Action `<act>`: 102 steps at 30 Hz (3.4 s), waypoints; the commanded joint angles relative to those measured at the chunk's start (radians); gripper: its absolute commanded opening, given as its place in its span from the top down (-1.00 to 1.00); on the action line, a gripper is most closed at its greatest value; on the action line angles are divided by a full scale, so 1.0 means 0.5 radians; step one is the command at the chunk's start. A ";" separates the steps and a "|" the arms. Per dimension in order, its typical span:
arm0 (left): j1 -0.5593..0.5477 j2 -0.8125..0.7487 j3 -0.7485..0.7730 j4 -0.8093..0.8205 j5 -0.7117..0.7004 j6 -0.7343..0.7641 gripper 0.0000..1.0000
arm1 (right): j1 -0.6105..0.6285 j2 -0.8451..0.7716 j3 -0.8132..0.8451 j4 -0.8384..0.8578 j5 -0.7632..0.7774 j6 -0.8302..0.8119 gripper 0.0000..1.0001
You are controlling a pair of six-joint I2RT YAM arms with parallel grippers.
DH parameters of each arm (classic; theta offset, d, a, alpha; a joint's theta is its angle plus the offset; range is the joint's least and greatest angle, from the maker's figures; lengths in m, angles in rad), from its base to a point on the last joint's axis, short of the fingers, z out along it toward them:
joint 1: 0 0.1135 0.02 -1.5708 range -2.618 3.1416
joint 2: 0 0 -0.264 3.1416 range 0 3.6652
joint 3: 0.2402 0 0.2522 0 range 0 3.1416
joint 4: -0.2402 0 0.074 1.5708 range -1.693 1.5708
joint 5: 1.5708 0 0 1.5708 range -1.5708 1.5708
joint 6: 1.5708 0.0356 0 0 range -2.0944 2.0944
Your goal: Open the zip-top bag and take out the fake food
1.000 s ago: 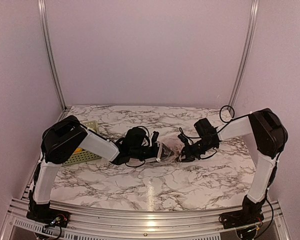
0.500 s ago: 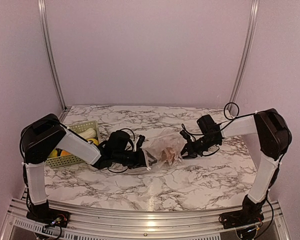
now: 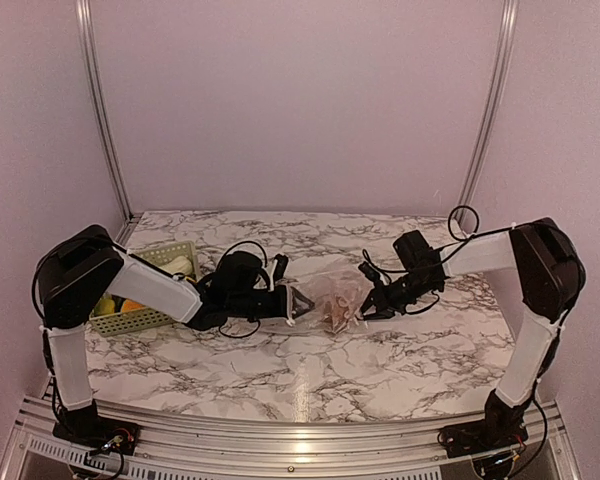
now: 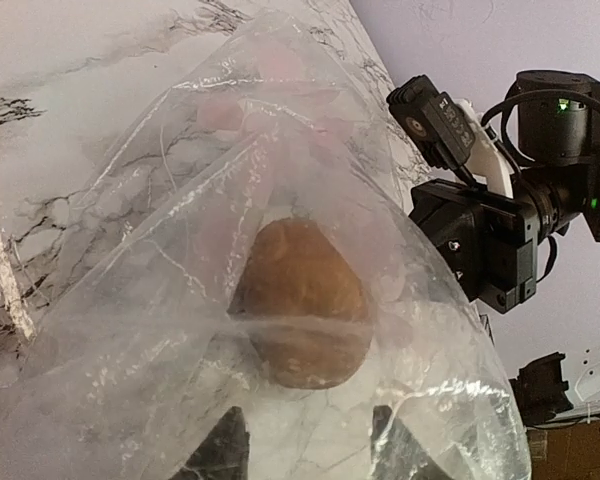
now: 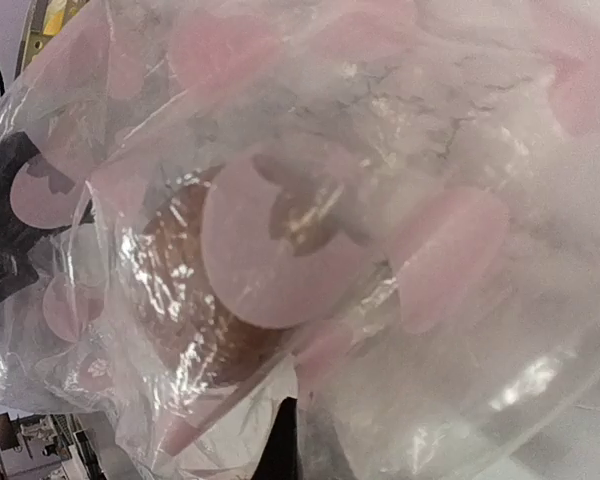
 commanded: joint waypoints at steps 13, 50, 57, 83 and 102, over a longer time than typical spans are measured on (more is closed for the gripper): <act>-0.068 0.455 0.503 -0.345 0.158 0.120 -0.41 | 0.243 0.286 0.262 0.070 -0.187 -0.021 1.00; 0.035 -0.092 -0.208 0.025 0.105 0.056 0.26 | 0.080 0.005 -0.073 0.127 -0.088 -0.004 0.76; 0.003 0.044 -0.051 0.005 0.074 0.023 0.24 | 0.052 -0.169 -0.030 0.086 -0.100 0.081 -0.15; -0.067 0.267 0.256 -0.196 0.145 0.112 -0.05 | 0.260 0.207 0.080 0.039 0.408 0.091 0.85; -0.091 0.418 0.597 -0.639 0.045 0.229 -0.03 | 0.358 0.256 0.166 0.144 0.231 0.116 1.00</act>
